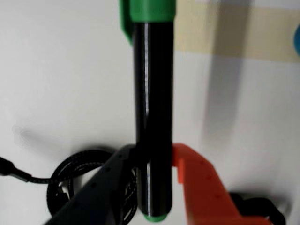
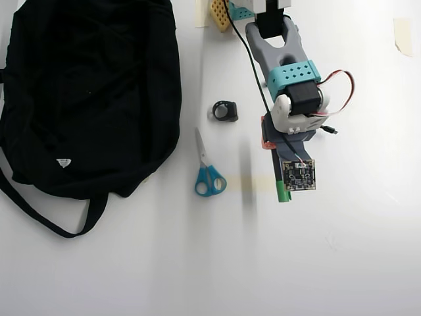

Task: Put the green marker into the black bag

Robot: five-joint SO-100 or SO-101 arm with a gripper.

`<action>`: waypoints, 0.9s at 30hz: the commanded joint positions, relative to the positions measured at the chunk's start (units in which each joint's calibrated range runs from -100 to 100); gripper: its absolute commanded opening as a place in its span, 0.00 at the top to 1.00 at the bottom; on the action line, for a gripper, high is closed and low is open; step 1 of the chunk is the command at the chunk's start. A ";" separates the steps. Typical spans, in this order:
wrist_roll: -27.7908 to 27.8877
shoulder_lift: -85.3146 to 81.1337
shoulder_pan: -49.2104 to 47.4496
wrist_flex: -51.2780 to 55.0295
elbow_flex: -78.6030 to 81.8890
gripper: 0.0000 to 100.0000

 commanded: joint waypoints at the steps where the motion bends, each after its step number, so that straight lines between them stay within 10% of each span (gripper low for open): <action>1: 0.38 -4.46 0.61 0.68 -2.46 0.98; 27: -0.72 -21.47 12.28 0.77 11.47 0.98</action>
